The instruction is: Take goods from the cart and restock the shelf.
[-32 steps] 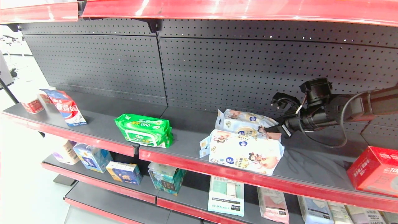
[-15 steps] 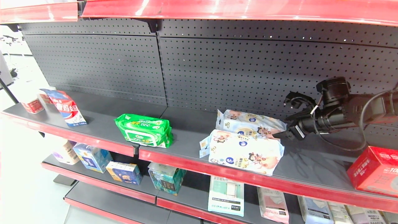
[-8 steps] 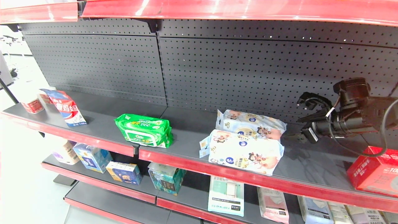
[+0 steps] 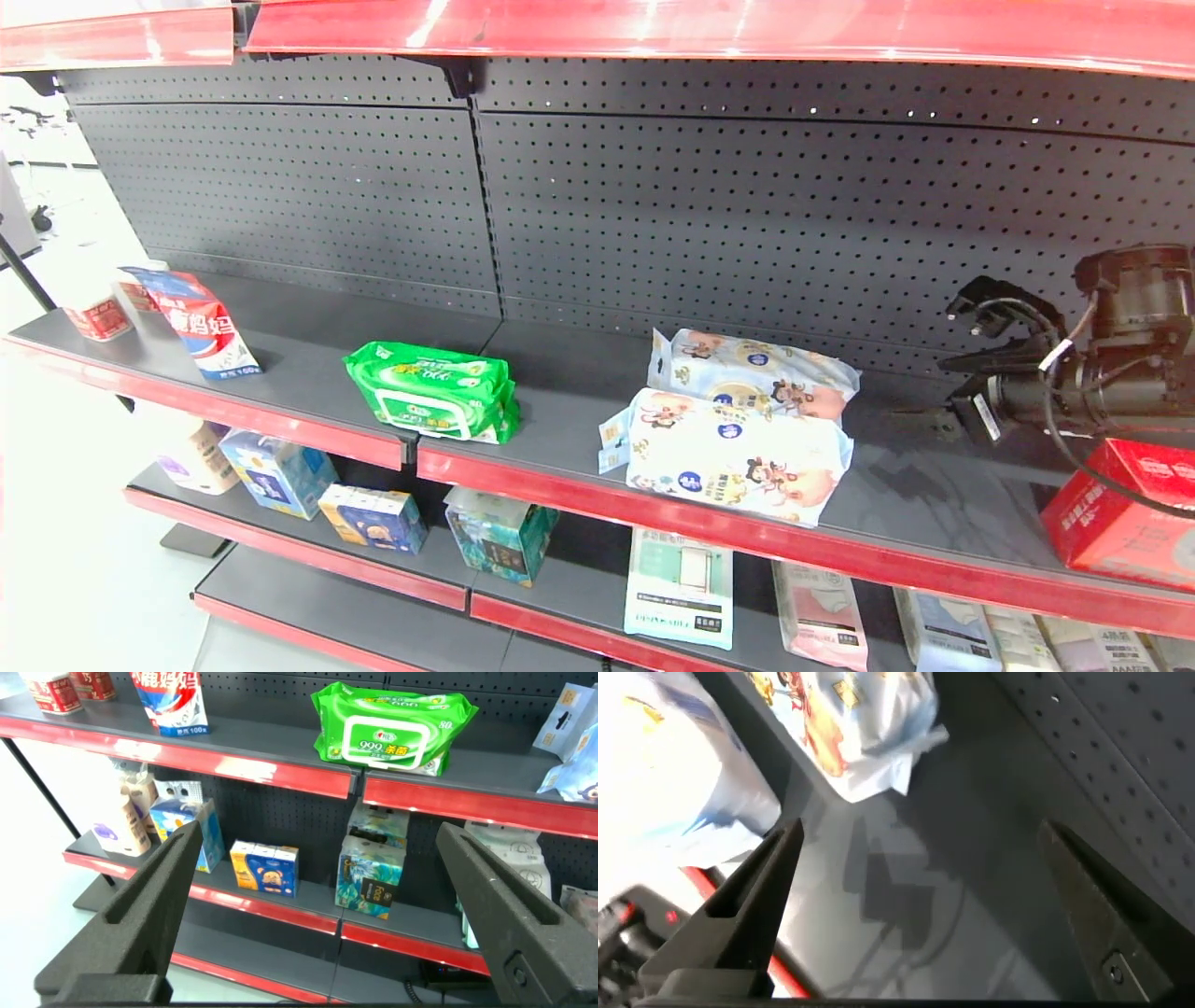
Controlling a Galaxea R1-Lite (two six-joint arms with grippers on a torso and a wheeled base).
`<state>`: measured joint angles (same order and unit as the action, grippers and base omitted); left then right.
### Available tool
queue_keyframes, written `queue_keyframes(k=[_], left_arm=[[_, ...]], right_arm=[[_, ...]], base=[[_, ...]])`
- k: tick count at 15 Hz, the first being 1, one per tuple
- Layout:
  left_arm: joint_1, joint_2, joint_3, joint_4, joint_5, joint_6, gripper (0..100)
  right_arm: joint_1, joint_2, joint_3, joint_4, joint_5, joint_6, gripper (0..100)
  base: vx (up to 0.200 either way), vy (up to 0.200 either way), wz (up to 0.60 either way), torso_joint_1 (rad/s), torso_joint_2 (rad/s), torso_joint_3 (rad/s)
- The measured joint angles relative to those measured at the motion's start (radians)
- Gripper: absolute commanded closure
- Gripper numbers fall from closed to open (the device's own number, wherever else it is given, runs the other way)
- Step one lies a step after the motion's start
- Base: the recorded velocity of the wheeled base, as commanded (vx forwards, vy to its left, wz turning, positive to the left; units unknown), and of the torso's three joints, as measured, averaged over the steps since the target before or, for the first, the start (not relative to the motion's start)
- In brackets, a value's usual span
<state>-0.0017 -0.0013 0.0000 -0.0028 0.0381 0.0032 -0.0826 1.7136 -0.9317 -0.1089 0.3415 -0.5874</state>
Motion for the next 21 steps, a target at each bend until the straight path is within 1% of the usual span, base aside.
queue_keyframes(k=[3,5,6,7,9,12,14,15,18,21], left_arm=[[0.0,0.0,0.0,0.0,0.0,0.0,0],[0.0,0.0,0.0,0.0,0.0,0.0,0],[0.0,0.0,0.0,0.0,0.0,0.0,0],[0.0,0.0,0.0,0.0,0.0,0.0,0],[0.0,0.0,0.0,0.0,0.0,0.0,0],[0.0,0.0,0.0,0.0,0.0,0.0,0],[0.0,0.0,0.0,0.0,0.0,0.0,0],[0.0,0.0,0.0,0.0,0.0,0.0,0],[0.0,0.0,0.0,0.0,0.0,0.0,0],[0.0,0.0,0.0,0.0,0.0,0.0,0]], right_arm=[[0.005,-0.103,0.081,-0.015,-0.026,0.073,0],[0.003,-0.194,0.157,-0.017,-0.034,0.105,0],[0.002,-0.254,0.199,-0.017,-0.036,0.144,0],[0.001,-0.31,0.229,-0.017,-0.044,0.203,0],[0.004,-0.453,0.293,-0.016,-0.091,0.369,0],[-0.001,-0.677,0.403,-0.016,-0.19,0.48,0],[-0.015,-0.844,0.493,-0.01,-0.262,0.51,0],[-0.021,-0.929,0.537,-0.009,-0.281,0.518,0],[-0.024,-1.197,0.684,-0.004,-0.268,0.524,0],[-0.016,-1.415,0.807,0.012,-0.262,0.517,0]], base=[[0.0,0.0,0.0,0.0,0.0,0.0],[0.0,0.0,0.0,0.0,0.0,0.0],[0.0,0.0,0.0,0.0,0.0,0.0],[0.0,0.0,0.0,0.0,0.0,0.0],[0.0,0.0,0.0,0.0,0.0,0.0],[0.0,0.0,0.0,0.0,0.0,0.0],[0.0,0.0,0.0,0.0,0.0,0.0],[0.0,0.0,0.0,0.0,0.0,0.0],[0.0,0.0,0.0,0.0,0.0,0.0],[0.0,0.0,0.0,0.0,0.0,0.0]])
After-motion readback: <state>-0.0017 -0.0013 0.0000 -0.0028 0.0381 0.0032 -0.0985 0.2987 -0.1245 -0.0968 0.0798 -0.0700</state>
